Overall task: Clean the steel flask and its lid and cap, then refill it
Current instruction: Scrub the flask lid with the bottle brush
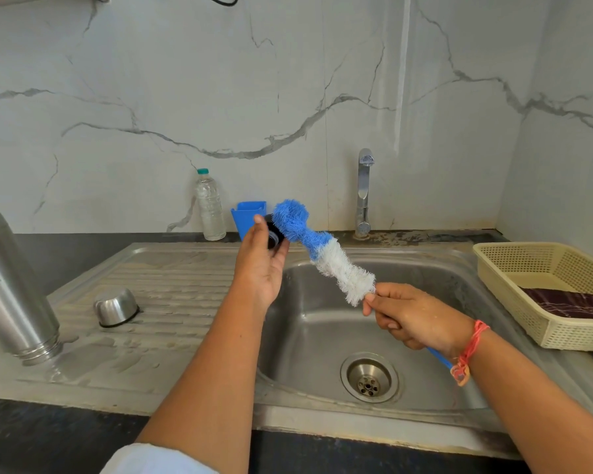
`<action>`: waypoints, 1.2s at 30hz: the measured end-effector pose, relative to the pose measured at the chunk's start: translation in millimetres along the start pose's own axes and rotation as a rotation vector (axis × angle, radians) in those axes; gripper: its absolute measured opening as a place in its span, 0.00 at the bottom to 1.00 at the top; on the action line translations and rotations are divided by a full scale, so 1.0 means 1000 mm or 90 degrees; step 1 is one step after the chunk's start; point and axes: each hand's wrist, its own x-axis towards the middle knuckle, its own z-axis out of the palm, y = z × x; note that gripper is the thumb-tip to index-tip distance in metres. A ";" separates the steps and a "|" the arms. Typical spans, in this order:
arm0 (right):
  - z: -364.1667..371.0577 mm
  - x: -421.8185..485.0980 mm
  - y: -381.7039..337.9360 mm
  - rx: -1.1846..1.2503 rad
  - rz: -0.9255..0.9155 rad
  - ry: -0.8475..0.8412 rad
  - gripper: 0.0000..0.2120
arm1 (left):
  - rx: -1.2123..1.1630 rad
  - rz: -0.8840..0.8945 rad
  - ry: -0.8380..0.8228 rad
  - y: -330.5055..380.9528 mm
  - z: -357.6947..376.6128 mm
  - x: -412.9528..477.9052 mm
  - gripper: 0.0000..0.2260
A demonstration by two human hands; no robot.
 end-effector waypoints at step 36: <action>-0.008 -0.003 0.001 -0.137 -0.029 0.070 0.15 | -0.034 -0.083 0.004 0.005 -0.005 -0.005 0.11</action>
